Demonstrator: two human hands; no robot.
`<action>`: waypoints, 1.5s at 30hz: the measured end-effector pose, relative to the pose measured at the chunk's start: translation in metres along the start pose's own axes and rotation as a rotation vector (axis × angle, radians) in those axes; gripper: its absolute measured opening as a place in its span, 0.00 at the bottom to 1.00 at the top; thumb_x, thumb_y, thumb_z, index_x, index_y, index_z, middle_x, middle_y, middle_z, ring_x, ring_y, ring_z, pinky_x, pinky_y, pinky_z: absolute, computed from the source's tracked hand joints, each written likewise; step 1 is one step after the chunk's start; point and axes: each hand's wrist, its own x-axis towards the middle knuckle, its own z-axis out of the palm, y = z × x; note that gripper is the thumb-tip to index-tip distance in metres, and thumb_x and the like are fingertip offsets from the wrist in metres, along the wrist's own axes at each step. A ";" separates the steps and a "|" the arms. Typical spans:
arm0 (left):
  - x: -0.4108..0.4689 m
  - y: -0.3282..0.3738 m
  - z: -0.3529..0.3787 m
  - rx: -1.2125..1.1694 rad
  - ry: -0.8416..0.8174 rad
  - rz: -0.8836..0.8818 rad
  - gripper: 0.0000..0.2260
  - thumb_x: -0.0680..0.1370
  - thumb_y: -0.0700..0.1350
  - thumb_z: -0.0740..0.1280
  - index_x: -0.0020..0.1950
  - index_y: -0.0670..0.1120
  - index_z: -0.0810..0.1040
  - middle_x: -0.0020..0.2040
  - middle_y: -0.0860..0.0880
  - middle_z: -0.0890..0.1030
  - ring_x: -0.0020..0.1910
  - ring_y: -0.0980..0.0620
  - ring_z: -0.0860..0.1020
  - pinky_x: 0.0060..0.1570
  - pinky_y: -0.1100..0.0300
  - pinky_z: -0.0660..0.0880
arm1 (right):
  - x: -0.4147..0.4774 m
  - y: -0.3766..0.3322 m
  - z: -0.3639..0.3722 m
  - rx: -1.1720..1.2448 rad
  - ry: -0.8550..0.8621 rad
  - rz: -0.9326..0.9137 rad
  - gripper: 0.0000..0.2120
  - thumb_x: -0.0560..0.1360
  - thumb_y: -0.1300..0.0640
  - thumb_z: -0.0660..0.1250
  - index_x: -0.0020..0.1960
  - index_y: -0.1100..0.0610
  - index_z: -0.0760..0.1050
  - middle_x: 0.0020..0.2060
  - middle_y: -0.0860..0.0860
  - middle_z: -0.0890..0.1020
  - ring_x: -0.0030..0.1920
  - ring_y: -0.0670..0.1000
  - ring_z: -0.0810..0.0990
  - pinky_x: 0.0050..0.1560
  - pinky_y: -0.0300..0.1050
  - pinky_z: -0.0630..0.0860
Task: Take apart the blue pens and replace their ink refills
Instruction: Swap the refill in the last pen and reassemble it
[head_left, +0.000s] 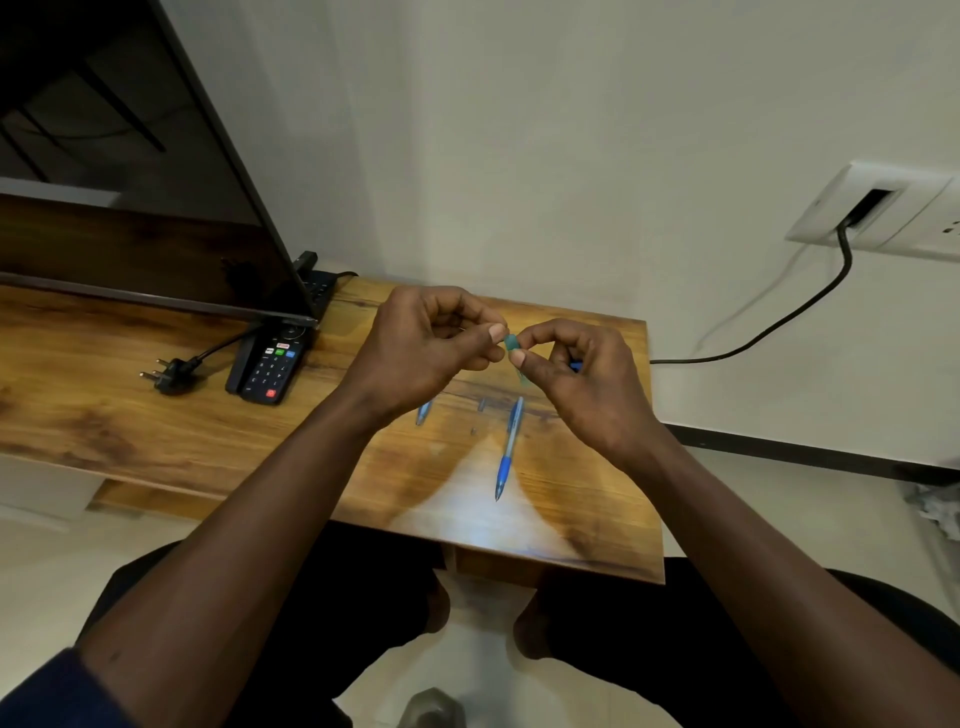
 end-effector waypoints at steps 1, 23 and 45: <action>0.000 0.000 0.002 -0.011 0.006 -0.003 0.05 0.80 0.39 0.73 0.54 0.38 0.85 0.46 0.42 0.87 0.47 0.47 0.88 0.47 0.56 0.85 | 0.000 -0.001 0.000 0.014 -0.009 0.004 0.03 0.78 0.53 0.74 0.52 0.49 0.84 0.25 0.53 0.72 0.27 0.46 0.70 0.42 0.43 0.76; -0.004 -0.015 0.032 -0.224 0.047 -0.125 0.06 0.78 0.37 0.75 0.53 0.36 0.85 0.48 0.37 0.87 0.52 0.39 0.86 0.53 0.47 0.85 | 0.021 0.016 0.005 0.869 0.034 0.908 0.06 0.75 0.52 0.65 0.41 0.52 0.70 0.25 0.46 0.64 0.26 0.47 0.59 0.26 0.40 0.62; 0.005 -0.026 0.053 -0.083 0.113 0.097 0.06 0.78 0.36 0.75 0.55 0.39 0.87 0.48 0.45 0.88 0.49 0.45 0.87 0.51 0.48 0.85 | 0.022 0.014 0.017 0.812 0.104 0.924 0.09 0.76 0.53 0.64 0.39 0.55 0.72 0.23 0.46 0.64 0.22 0.46 0.60 0.26 0.39 0.60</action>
